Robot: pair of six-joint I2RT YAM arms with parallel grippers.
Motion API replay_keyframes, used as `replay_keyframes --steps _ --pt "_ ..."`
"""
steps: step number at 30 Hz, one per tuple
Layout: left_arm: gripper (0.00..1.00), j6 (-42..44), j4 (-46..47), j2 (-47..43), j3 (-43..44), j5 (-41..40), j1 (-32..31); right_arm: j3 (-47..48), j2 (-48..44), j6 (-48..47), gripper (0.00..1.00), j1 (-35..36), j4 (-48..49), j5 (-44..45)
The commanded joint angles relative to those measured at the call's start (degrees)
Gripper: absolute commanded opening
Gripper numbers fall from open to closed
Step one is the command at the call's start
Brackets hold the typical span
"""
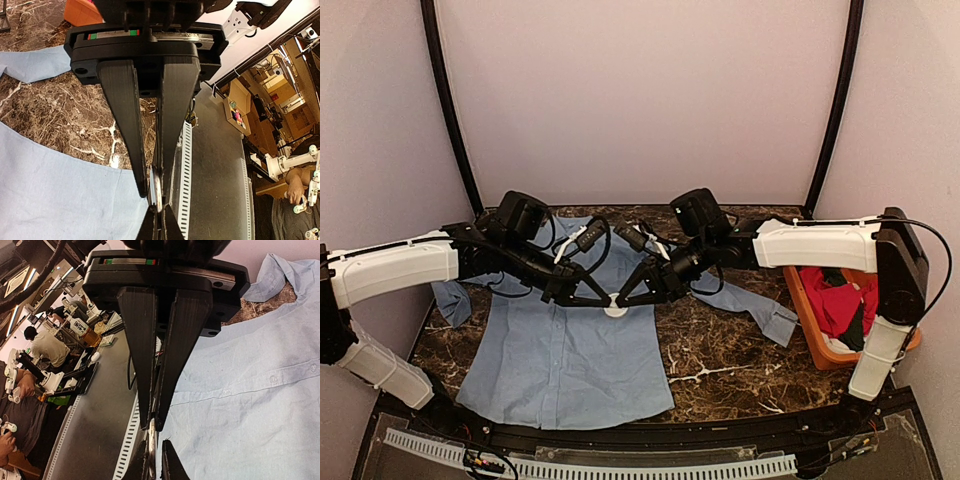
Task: Pin the brooch onto the clothing
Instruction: Pass from the left arm to the right, then pass from the right arm to the left
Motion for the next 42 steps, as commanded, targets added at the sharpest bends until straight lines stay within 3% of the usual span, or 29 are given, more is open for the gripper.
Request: replay_keyframes --steps 1,4,8,11,12,14,18,23,26,33,42 --pt "0.01 0.5 -0.1 -0.61 -0.67 1.58 0.29 1.24 1.17 0.28 0.09 0.15 0.19 -0.35" --pt "0.01 0.42 -0.2 -0.48 -0.49 1.2 0.29 1.44 1.21 0.32 0.0 0.1 0.15 -0.43" --pt "0.16 -0.53 0.9 -1.1 -0.44 0.25 0.59 1.1 0.49 0.49 0.0 -0.02 0.85 0.96" --pt "0.39 -3.54 6.33 -3.24 -2.45 -1.51 2.34 -0.93 -1.1 2.98 0.0 -0.65 4.63 2.01" --pt "0.51 -6.26 8.65 -5.06 -3.46 -2.21 3.96 -2.0 -2.11 4.51 0.0 -0.87 7.13 2.53" --pt "0.62 -10.94 16.07 -8.37 -7.12 -3.78 6.76 -4.36 -3.67 8.32 0.0 -1.47 13.37 3.72" --pt "0.72 -17.43 27.95 -13.96 -14.43 -9.38 9.75 -8.75 -7.13 17.34 0.0 -1.96 24.79 10.29" --pt "0.73 -25.53 44.22 -16.47 -21.05 -16.18 9.78 -17.54 -11.57 32.18 0.0 -1.87 45.49 22.98" --pt "0.73 -28.64 52.57 -14.57 -22.04 -14.39 9.69 -20.78 -13.0 36.05 0.0 -1.64 51.99 27.9" --pt "0.68 -20.98 43.43 -7.07 -13.69 -9.68 4.42 -21.63 -14.65 35.58 0.0 1.64 51.69 32.15" --pt "0.56 -19.38 42.73 -3.02 -10.26 -6.48 0.9 -23.34 -16.85 32.95 0.0 1.9 49.87 36.13"
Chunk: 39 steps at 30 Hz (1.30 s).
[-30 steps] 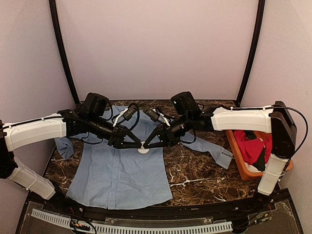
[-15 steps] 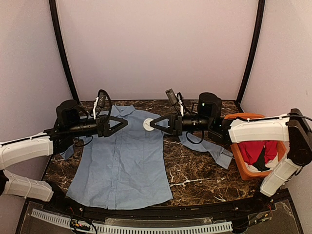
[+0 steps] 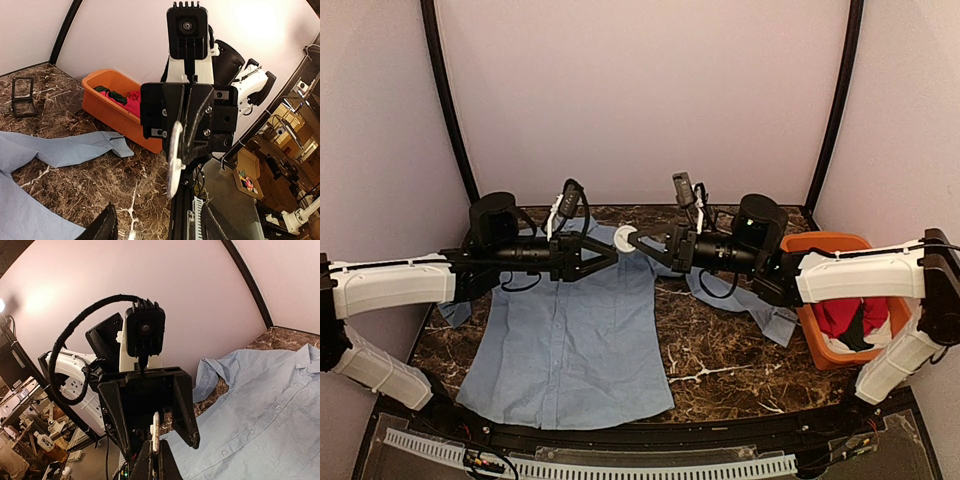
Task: Pin the brooch onto the clothing
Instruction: Pass from the right arm to the left
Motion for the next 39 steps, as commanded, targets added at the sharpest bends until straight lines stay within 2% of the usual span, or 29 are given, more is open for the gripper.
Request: replay_keyframes --steps 1,6,13,19,26,30,32,37,39 --pt "0.55 1.95 -1.31 0.62 1.62 2.43 -0.76 -0.75 -1.36 -1.08 0.0 0.15 1.19 2.63" --pt "0.46 2.37 -1.66 0.97 2.32 2.44 -0.9 -0.29 -0.47 -0.8 0.0 0.15 0.87 1.94" --pt "0.42 2.28 -1.52 1.66 3.36 2.78 -0.89 -0.16 0.9 0.06 0.0 0.15 1.0 0.13" --pt "0.29 1.29 -0.76 3.1 4.04 4.62 -0.9 -0.18 1.07 -0.17 0.0 0.15 0.81 -0.05" --pt "0.21 1.33 -1.01 3.37 4.0 4.04 -0.9 0.53 1.95 -0.36 0.0 0.12 0.4 -1.56" --pt "0.13 1.34 -1.07 3.29 3.99 3.65 -0.89 0.35 2.16 -0.57 0.0 0.24 0.38 -1.87" --pt "0.02 1.41 -1.13 3.42 3.99 3.67 -0.89 0.21 2.02 -0.75 0.0 0.24 0.38 -1.75" --pt "0.01 1.45 -1.55 3.75 4.46 4.41 -0.9 1.05 1.58 -2.4 0.0 0.24 -1.9 -2.27" --pt "0.01 2.49 -5.04 3.64 5.44 4.96 -0.9 2.13 0.84 -5.03 0.12 0.25 -5.89 -2.65"
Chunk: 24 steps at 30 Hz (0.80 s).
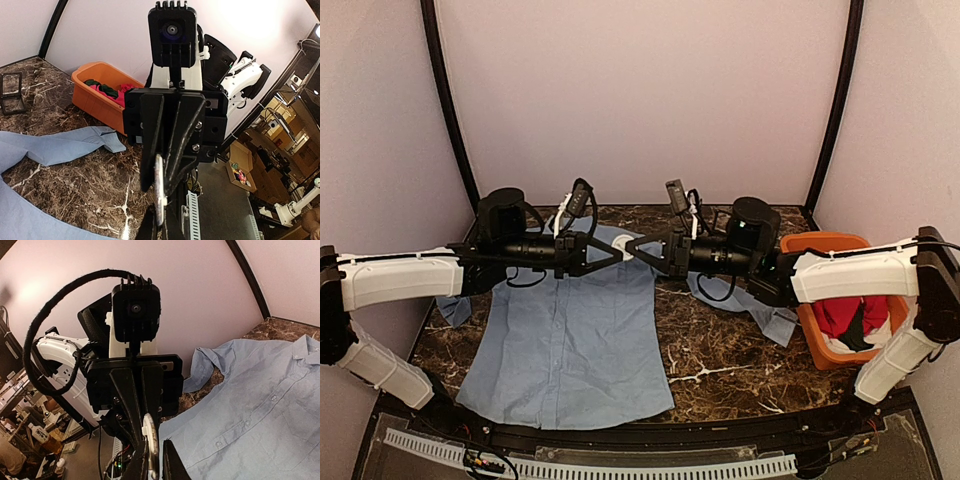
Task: Pin the brooch onto the clothing
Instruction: Pass from the right arm to the left, then pass from the left arm to the right
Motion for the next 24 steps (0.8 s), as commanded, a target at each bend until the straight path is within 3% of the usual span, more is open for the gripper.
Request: replay_keyframes --steps 1,5,8,12,17,24 --pt "0.01 3.08 -5.57 -0.18 3.04 1.55 -0.26 2.78 -1.45 -5.57 0.2 0.22 -7.52 -1.6" --pt "0.01 11.04 -21.17 -2.1 7.0 2.34 -0.26 6.65 -4.71 -16.3 0.41 -0.95 -22.69 -4.34" --pt "0.01 16.92 -35.31 -4.24 10.03 2.2 -0.26 8.72 -6.58 -23.26 0.47 -3.43 -32.4 -10.14" --pt "0.01 24.94 -47.24 -5.23 13.03 2.28 -0.26 11.12 -6.82 -31.69 0.49 -5.83 -44.3 -17.59" --pt "0.01 32.48 -60.09 -3.04 18.11 2.59 -0.31 18.8 -0.78 -39.26 0.46 -5.88 -58.73 -22.94" --pt "0.01 39.77 -69.26 0.93 24.26 -0.15 -1.52 26.59 6.71 -41.57 0.4 -5.83 -68.13 -29.1"
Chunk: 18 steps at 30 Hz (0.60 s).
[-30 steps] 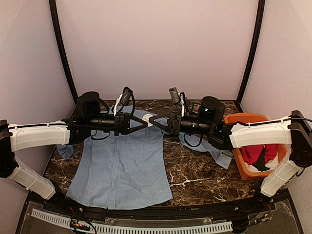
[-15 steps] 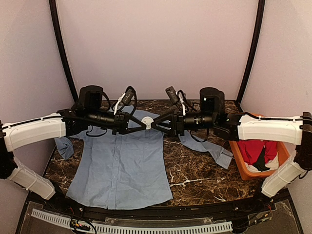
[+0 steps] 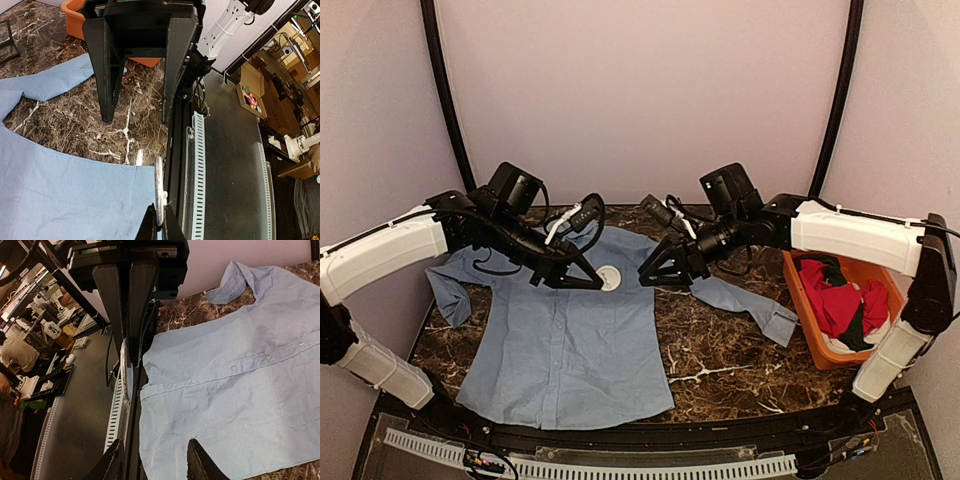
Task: Pin the brooch onto the clothing
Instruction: Pass from the left arm to the right
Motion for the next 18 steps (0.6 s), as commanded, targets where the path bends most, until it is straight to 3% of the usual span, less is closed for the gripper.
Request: replay_keyframes --steps 1,5,12,18 --pt "0.01 7.49 -11.13 1.97 3.51 -2.16 -1.07 3.86 3.34 -3.24 0.39 0.12 -9.23 -6.67" --pt "0.01 8.85 -13.55 4.47 5.25 -4.63 -2.38 5.34 5.49 -2.26 0.37 0.92 -9.33 -10.32" --pt "0.01 8.48 -12.76 6.53 5.98 -6.35 -3.69 6.87 8.86 -1.05 0.34 2.69 -9.54 -8.8" --pt "0.01 6.93 -10.02 6.14 5.71 -6.53 -3.78 4.46 10.2 5.31 0.26 3.22 -2.39 -8.52"
